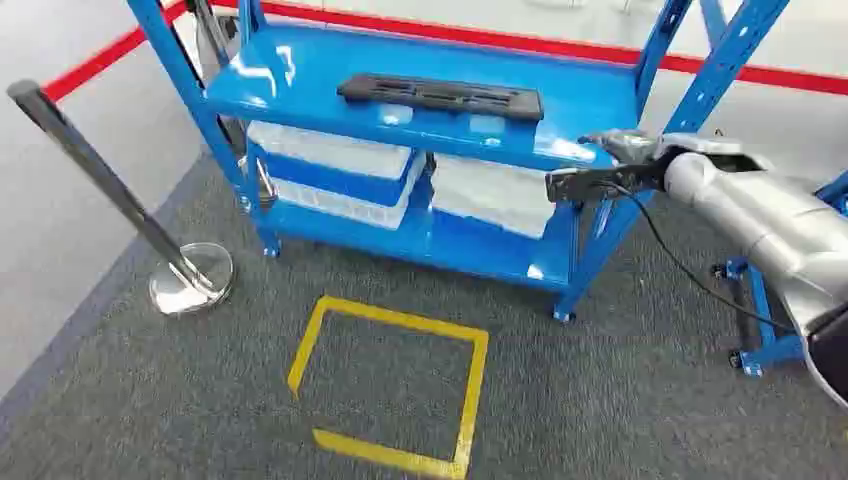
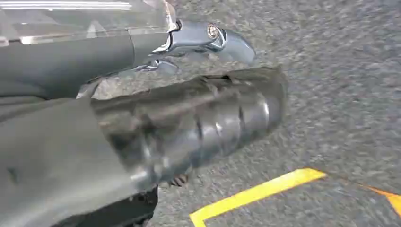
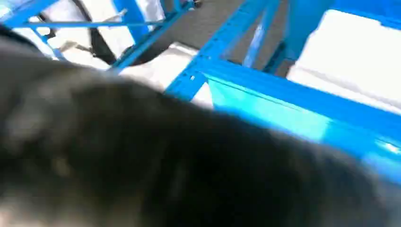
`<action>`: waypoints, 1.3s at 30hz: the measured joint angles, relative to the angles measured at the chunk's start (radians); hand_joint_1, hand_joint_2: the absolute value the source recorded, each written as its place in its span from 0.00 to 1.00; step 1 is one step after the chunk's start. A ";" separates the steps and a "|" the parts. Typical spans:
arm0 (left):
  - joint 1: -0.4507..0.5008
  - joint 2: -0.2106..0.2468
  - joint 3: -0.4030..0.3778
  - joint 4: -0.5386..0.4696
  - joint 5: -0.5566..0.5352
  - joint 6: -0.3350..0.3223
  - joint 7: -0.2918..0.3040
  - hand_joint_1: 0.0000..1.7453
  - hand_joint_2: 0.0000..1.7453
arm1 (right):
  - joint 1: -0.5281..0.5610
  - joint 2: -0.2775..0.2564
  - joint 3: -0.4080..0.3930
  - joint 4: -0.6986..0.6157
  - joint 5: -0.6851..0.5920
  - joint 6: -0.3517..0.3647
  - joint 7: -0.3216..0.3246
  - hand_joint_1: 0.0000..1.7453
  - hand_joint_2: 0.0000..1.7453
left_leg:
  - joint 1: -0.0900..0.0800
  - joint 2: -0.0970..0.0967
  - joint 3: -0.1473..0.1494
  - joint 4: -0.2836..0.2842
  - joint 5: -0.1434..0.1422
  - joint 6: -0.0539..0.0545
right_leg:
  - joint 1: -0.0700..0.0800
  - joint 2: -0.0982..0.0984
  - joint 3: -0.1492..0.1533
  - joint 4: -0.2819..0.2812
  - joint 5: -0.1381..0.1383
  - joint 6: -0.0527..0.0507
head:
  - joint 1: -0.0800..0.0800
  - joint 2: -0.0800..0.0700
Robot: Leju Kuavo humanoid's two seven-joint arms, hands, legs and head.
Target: Take the parts from the cabinet and place them on the table.
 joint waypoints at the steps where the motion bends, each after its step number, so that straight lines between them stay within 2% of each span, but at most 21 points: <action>1: 0.000 0.000 0.000 0.000 -0.002 0.000 -0.001 0.00 0.00 | 0.001 0.000 0.000 0.000 0.000 0.000 0.001 0.00 0.00 | 0.002 0.000 -0.048 0.082 -0.029 -0.003 | 0.001 -0.001 0.005 0.000 -0.006 -0.004 | 0.000 0.000; 3: 0.004 0.000 0.000 0.000 -0.003 0.000 -0.001 0.00 0.00 | 0.010 0.000 0.000 -0.003 0.000 0.001 0.000 0.00 0.00 | 0.002 0.000 -0.139 0.213 -0.051 -0.006 | 0.001 -0.001 0.017 0.002 -0.018 -0.004 | 0.000 0.000; 4: 0.005 0.000 0.000 0.000 -0.003 -0.001 -0.001 0.00 0.00 | 0.014 0.000 0.000 -0.005 0.000 0.001 0.000 0.00 0.00 | 0.002 0.000 -0.157 0.214 -0.025 -0.006 | 0.001 0.001 0.025 0.003 -0.025 -0.004 | 0.000 0.000; 5: 0.005 0.000 0.000 0.000 -0.003 -0.001 -0.001 0.00 0.00 | 0.016 0.000 0.000 -0.005 0.000 0.001 0.000 0.00 0.00 | 0.002 0.001 -0.150 0.168 0.026 -0.005 | 0.001 0.001 0.036 0.004 -0.035 -0.002 | 0.000 0.000; 7: 0.005 0.001 0.000 0.000 -0.003 -0.001 -0.001 0.00 0.00 | 0.015 0.000 0.000 -0.008 0.000 0.001 0.000 0.00 0.00 | 0.002 0.002 -0.089 -0.010 0.152 0.003 | 0.001 0.001 0.062 0.008 -0.056 0.004 | 0.000 0.000; 8: 0.007 0.001 0.000 0.000 -0.003 -0.001 -0.001 0.00 0.00 | 0.017 0.000 0.000 -0.008 0.000 0.001 0.000 0.00 0.00 | 0.001 0.003 -0.070 -0.056 0.164 0.008 | 0.001 -0.001 0.067 0.008 -0.065 0.009 | 0.001 0.000; 10: 0.004 0.001 0.000 0.000 -0.003 -0.002 -0.002 0.00 0.00 | 0.015 -0.002 0.000 -0.008 0.000 0.001 0.000 0.00 0.00 | -0.003 0.003 -0.050 -0.083 0.136 0.013 | 0.009 0.002 0.064 0.011 -0.070 0.020 | 0.000 0.000; 14: 0.003 0.000 0.000 0.000 -0.007 -0.005 -0.004 0.00 0.00 | 0.015 -0.008 -0.003 -0.022 -0.007 0.003 0.000 0.00 0.00 | 0.002 0.002 -0.025 -0.108 0.129 0.032 | 0.003 -0.001 0.066 0.030 -0.092 0.039 | 0.001 0.000; 17: 0.003 0.000 0.001 0.000 -0.012 -0.009 -0.005 0.00 0.00 | 0.016 -0.013 -0.003 -0.023 -0.009 0.012 0.002 0.00 0.00 | 0.001 0.000 -0.010 -0.111 0.116 0.045 | 0.000 -0.001 -0.060 0.248 -0.170 0.048 | 0.000 0.000; 18: 0.003 0.000 0.002 0.000 -0.012 -0.010 -0.005 0.00 0.00 | 0.023 -0.013 -0.003 -0.025 -0.009 0.014 0.003 0.00 0.00 | 0.001 0.000 -0.004 -0.110 0.110 0.045 | -0.001 -0.001 -0.104 0.306 -0.176 0.050 | 0.000 0.000; 19: 0.004 0.000 0.002 0.000 -0.013 -0.010 -0.005 0.00 0.00 | 0.028 -0.014 -0.002 -0.027 -0.010 0.016 0.006 0.00 0.00 | 0.001 -0.002 0.004 -0.109 0.103 0.045 | -0.001 -0.001 -0.127 0.319 -0.157 0.050 | 0.001 0.000; 21: 0.006 0.000 0.003 0.000 -0.014 -0.010 -0.005 0.00 0.00 | 0.029 -0.016 -0.002 -0.031 -0.012 0.018 0.010 0.00 0.00 | 0.000 -0.004 0.028 -0.107 0.086 0.042 | 0.000 -0.001 -0.106 0.216 -0.053 0.044 | 0.000 0.000; 23: 0.006 0.000 0.004 0.000 -0.016 -0.011 -0.005 0.00 0.00 | 0.026 -0.018 -0.002 -0.037 -0.015 0.023 0.011 0.00 0.00 | 0.000 -0.005 0.044 -0.109 0.065 0.039 | 0.007 -0.001 -0.051 0.044 0.052 0.026 | 0.000 0.000; 26: 0.000 -0.004 0.006 0.001 -0.026 -0.014 -0.003 0.00 0.00 | 0.026 -0.018 0.006 -0.054 -0.015 0.035 0.011 0.00 0.00 | -0.001 -0.005 0.043 -0.107 0.060 0.026 | 0.021 -0.003 -0.029 0.015 0.021 0.007 | -0.001 0.000; 29: 0.000 -0.005 0.006 0.001 -0.032 -0.014 -0.002 0.00 0.00 | 0.035 -0.012 0.019 -0.081 -0.019 0.032 0.012 0.00 0.00 | -0.003 0.000 0.048 -0.101 0.043 0.011 | 0.007 -0.004 -0.005 -0.009 0.014 0.000 | -0.001 0.000; 30: -0.002 -0.004 0.006 0.001 -0.034 -0.016 -0.005 0.00 0.00 | 0.035 -0.008 0.022 -0.084 -0.021 0.031 0.013 0.00 0.00 | -0.003 0.000 0.027 -0.055 0.028 0.006 | 0.004 -0.005 0.004 -0.014 0.009 -0.007 | -0.002 0.000; 33: -0.002 0.000 0.006 0.001 -0.039 -0.020 -0.013 0.00 0.00 | 0.039 0.005 0.035 -0.090 -0.021 0.032 0.022 0.00 0.00 | 0.002 0.000 -0.119 0.171 -0.041 -0.005 | 0.005 -0.006 0.014 -0.011 -0.004 -0.014 | -0.002 0.000; 34: 0.000 -0.001 0.006 0.001 -0.040 -0.021 -0.013 0.00 0.00 | 0.041 0.008 0.040 -0.091 -0.023 0.032 0.024 0.00 0.00 | 0.003 0.001 -0.153 0.205 -0.031 -0.007 | 0.004 -0.005 0.019 -0.009 -0.010 -0.014 | -0.002 0.000; 35: 0.003 -0.001 0.007 0.001 -0.041 -0.021 -0.013 0.00 0.00 | 0.043 0.013 0.045 -0.094 -0.026 0.033 0.027 0.00 0.00 | 0.005 0.001 -0.158 0.180 0.013 -0.008 | 0.004 -0.003 0.027 -0.006 -0.018 -0.013 | -0.002 0.000; 38: 0.002 0.001 0.007 0.001 -0.042 -0.022 -0.013 0.00 0.00 | 0.042 0.018 0.056 -0.100 -0.029 0.034 0.029 0.00 0.00 | 0.009 0.005 -0.072 -0.062 0.168 -0.006 | 0.001 -0.004 0.054 0.008 -0.048 0.001 | -0.002 0.000; 39: 0.003 0.000 0.007 0.001 -0.042 -0.023 -0.013 0.00 0.00 | 0.040 0.021 0.058 -0.100 -0.029 0.034 0.029 0.00 0.00 | 0.005 0.005 -0.059 -0.065 0.140 -0.004 | 0.006 -0.006 0.055 0.009 -0.055 0.008 | -0.002 0.000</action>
